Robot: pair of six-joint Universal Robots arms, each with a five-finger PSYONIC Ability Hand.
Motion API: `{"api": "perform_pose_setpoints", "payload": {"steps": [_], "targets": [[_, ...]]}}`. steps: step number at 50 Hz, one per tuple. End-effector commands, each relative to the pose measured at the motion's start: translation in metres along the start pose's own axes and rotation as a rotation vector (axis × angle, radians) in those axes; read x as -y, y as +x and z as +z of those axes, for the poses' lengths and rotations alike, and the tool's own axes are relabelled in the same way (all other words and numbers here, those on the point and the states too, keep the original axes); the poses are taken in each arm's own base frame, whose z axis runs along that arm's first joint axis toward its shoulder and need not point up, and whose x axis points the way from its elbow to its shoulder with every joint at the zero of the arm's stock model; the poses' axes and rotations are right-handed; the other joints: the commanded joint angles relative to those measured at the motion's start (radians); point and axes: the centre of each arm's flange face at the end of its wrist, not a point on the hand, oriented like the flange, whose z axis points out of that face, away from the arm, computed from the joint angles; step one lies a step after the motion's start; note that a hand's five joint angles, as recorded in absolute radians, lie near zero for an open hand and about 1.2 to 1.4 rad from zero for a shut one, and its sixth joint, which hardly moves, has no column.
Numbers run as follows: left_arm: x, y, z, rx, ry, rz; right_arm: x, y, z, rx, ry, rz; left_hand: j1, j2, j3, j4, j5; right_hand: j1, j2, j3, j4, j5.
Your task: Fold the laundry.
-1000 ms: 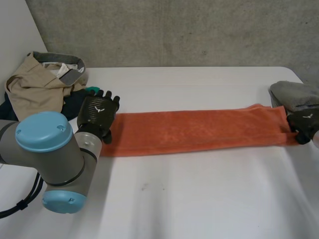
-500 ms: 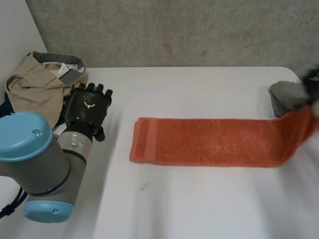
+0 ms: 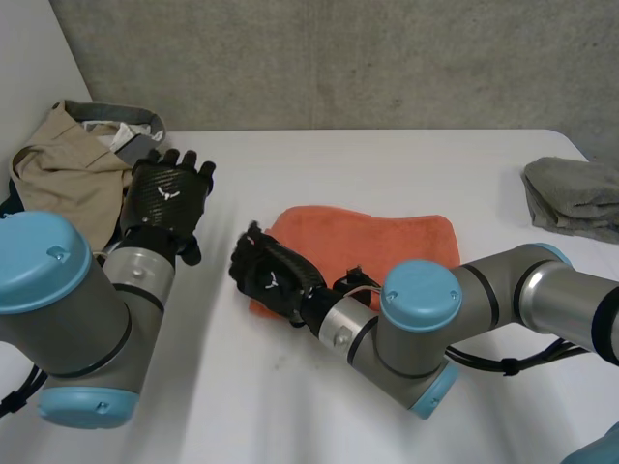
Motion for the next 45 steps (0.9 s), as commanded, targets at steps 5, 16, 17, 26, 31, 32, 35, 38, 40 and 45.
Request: {"api": "perform_pose_setpoints", "payload": {"steps": [5, 16, 17, 26, 31, 32, 35, 38, 40, 45], "targets": [[0.026, 0.027, 0.007, -0.099, 0.114, -0.066, -0.007, 0.089, -0.048, -0.255, -0.191, 0.317, -0.019, -0.025, -0.033, -0.021, -0.039, -0.131, -0.122, -0.138, -0.146, -0.128], [0.022, 0.085, 0.014, -0.266, 0.128, -0.118, -0.066, 0.081, -0.108, -0.269, -0.602, 0.620, -0.013, -0.020, -0.027, -0.015, -0.033, -0.131, -0.122, -0.138, -0.146, -0.128], [0.021, 0.086, 0.015, -0.270, 0.123, -0.117, -0.072, 0.080, -0.112, -0.269, -0.633, 0.613, -0.013, -0.020, -0.027, -0.015, -0.033, -0.131, -0.122, -0.138, -0.146, -0.128], [0.017, 0.087, 0.010, -0.284, 0.092, -0.108, -0.114, 0.095, -0.143, -0.336, -0.865, 0.431, -0.008, -0.014, -0.021, -0.009, -0.028, 1.091, 1.100, 1.084, 1.076, 1.093], [0.025, 0.078, 0.003, -0.277, 0.096, -0.114, -0.113, 0.114, -0.131, -0.415, -0.790, 0.297, -0.008, -0.014, -0.021, -0.009, -0.028, 1.091, 1.100, 1.084, 1.076, 1.093], [0.027, 0.075, 0.001, -0.273, 0.097, -0.115, -0.110, 0.119, -0.128, -0.435, -0.766, 0.272, -0.008, -0.014, -0.021, -0.009, -0.028, 1.091, 1.100, 1.084, 1.076, 1.093], [0.029, 0.070, -0.003, -0.264, 0.098, -0.117, -0.085, 0.133, -0.111, -0.484, -0.642, 0.151, -0.011, -0.017, -0.024, -0.012, -0.030, 1.091, 1.100, 1.084, 1.076, 1.093], [0.030, 0.061, -0.006, -0.245, 0.096, -0.117, -0.042, 0.117, -0.079, -0.429, -0.438, 0.055, -0.008, -0.014, -0.021, -0.009, -0.028, 1.091, 1.100, 1.084, 1.076, 1.093], [0.029, 0.054, -0.006, -0.220, 0.089, -0.119, -0.024, 0.094, -0.065, -0.353, -0.333, 0.037, -0.011, -0.017, -0.024, -0.012, -0.030, 1.091, 1.100, 1.084, 1.076, 1.093], [0.021, 0.040, -0.005, -0.138, 0.047, -0.123, 0.016, 0.034, -0.049, -0.091, -0.054, 0.044, -0.010, -0.017, -0.024, -0.012, -0.030, 1.091, 1.100, 1.084, 1.076, 1.093]]}}
